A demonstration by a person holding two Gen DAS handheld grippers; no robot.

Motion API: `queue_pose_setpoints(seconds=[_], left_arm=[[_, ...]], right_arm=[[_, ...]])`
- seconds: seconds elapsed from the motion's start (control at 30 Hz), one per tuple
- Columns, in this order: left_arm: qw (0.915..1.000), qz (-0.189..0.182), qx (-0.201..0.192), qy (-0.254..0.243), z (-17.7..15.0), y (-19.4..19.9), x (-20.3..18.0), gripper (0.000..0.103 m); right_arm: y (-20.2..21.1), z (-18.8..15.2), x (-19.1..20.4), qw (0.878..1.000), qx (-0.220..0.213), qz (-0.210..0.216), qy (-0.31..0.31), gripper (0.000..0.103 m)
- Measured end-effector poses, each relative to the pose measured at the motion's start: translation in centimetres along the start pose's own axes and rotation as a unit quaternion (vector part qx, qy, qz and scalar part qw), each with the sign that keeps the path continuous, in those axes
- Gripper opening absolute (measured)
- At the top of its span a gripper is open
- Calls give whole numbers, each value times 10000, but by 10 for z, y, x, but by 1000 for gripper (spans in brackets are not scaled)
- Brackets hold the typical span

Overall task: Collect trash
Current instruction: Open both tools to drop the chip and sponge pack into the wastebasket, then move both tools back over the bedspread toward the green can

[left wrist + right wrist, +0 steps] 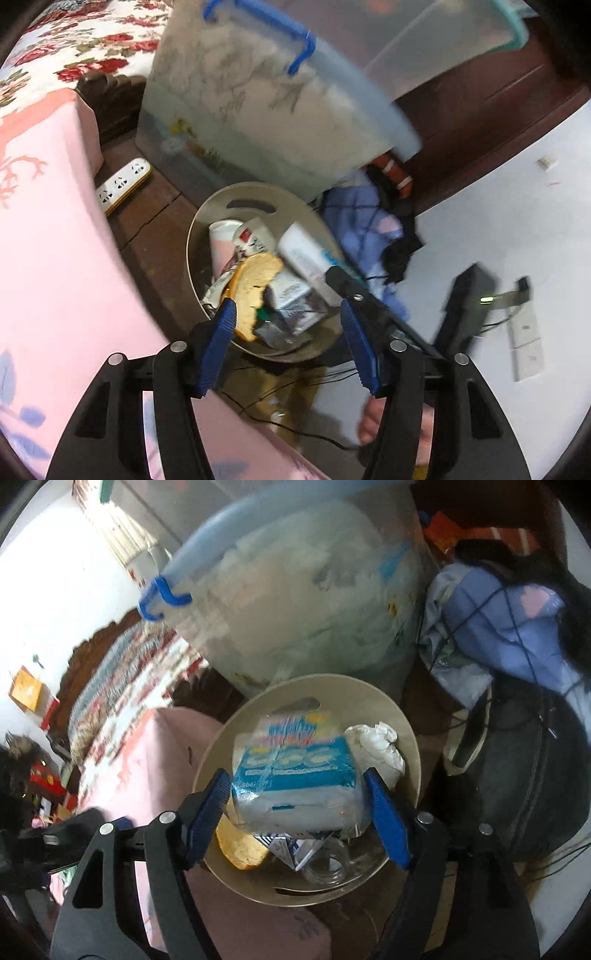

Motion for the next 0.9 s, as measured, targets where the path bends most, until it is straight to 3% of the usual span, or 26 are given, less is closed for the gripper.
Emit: queue_pose_setpoints(seconds=[0.13, 0.3, 0.43, 0.57, 0.8, 0.9], left_arm=[[9976, -501, -477, 65, -18, 65, 3, 54], [9921, -694, -1045, -64, -49, 145, 18, 54], [9870, -176, -1564, -321, -85, 216, 49, 54], [9864, 219, -1630, -44, -113, 253, 86, 54], [9817, 647, -1735, 438, -153, 301, 129, 54], [9781, 760, -1865, 531, -163, 323, 141, 55]], right_arm=[[16, -2, 2, 9997, -252, 5, -49, 74], [27, -5, -9, 9984, -339, -33, -457, 68], [20, -11, -8, 9983, -252, -29, -527, 66], [-7, 4, 14, 9994, -22, -61, -328, 66], [-68, 33, 41, 9927, 465, -1026, 423, 75], [-59, 34, 39, 9954, 344, -861, 249, 78]])
Point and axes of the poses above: each gripper's, at about its wrist camera, not at the fingertips, and y roughly against the way its jaws point, x to its left, z to its top, the point moved 1 cm from there along -y, roughly the way its jaws point, and after that the axes turned 1 degree about y, right-handed, at the moved point
